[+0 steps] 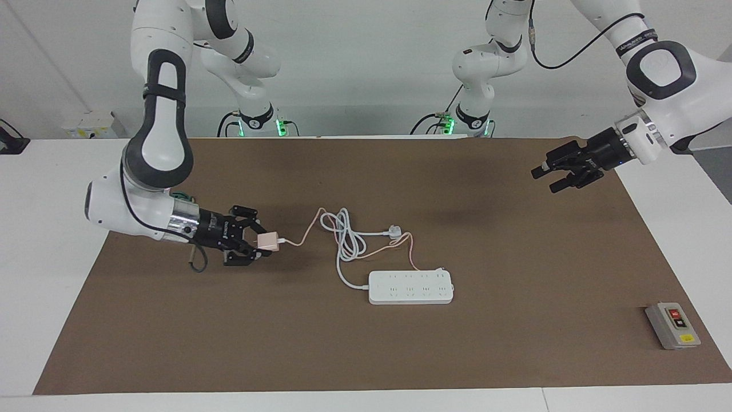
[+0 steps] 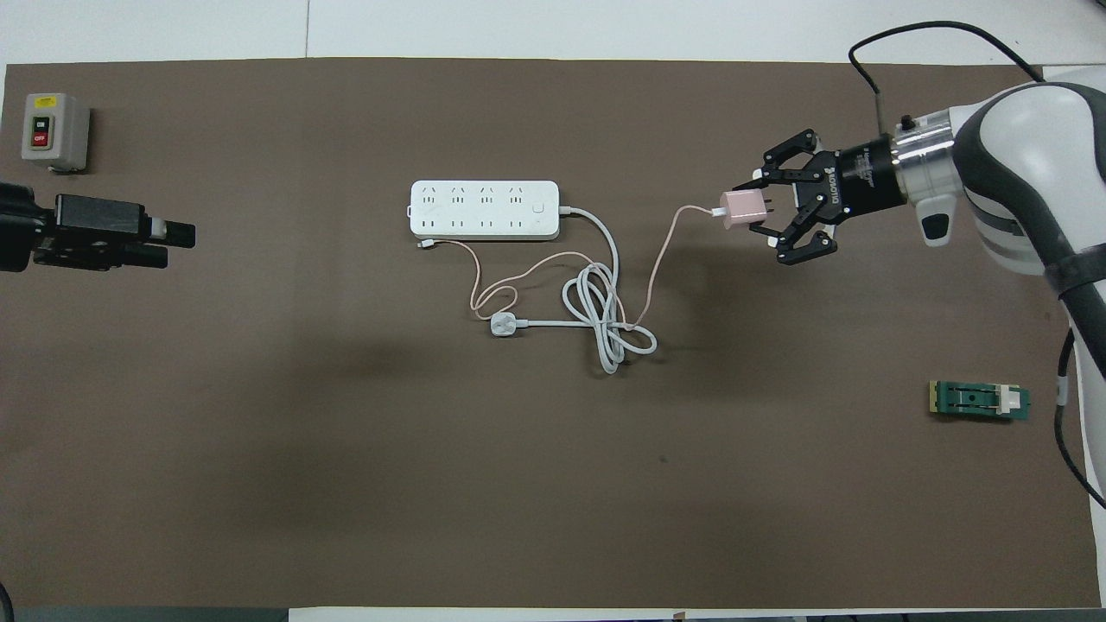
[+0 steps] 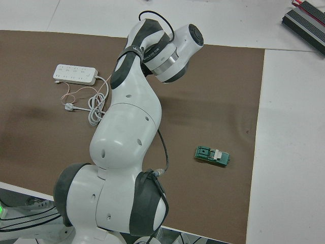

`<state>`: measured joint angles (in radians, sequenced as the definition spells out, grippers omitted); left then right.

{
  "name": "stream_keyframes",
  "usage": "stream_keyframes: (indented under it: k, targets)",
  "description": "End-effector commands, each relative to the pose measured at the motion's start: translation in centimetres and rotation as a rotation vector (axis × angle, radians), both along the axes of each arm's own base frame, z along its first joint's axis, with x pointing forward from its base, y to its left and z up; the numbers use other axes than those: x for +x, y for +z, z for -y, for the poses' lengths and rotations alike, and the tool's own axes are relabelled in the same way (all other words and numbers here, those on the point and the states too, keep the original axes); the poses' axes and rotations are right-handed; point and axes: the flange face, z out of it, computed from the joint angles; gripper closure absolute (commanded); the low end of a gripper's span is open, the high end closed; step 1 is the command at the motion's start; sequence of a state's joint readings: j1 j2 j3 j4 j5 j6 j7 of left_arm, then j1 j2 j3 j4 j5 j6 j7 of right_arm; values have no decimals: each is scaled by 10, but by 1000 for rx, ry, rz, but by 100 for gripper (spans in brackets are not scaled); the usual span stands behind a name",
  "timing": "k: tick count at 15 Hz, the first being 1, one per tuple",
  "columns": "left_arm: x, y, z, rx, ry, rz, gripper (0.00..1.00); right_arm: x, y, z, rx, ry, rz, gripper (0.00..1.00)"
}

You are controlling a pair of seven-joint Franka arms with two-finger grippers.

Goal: Plug charger into power strip
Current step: 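Lift the charger with the right gripper while the left gripper reaches over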

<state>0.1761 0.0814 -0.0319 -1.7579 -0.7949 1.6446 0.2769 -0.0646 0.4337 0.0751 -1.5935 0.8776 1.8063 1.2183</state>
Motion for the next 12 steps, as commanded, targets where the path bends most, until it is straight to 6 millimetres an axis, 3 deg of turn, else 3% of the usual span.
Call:
stream_keyframes:
  k: [1, 5, 7, 12]
  targets:
    - [-2, -25, 10, -150, 64, 16, 0, 6, 31, -64, 7, -44, 2, 100]
    - [-11, -70, 30, -384, 69, 71, 0, 7, 67, -164, -2, -127, 23, 100]
    - [-4, -104, 46, -506, 49, 97, 0, -1, 69, -201, -7, -144, 18, 100]
    - [12, -135, 67, -758, 43, 88, 0, -24, 69, -267, -32, -61, 109, 100]
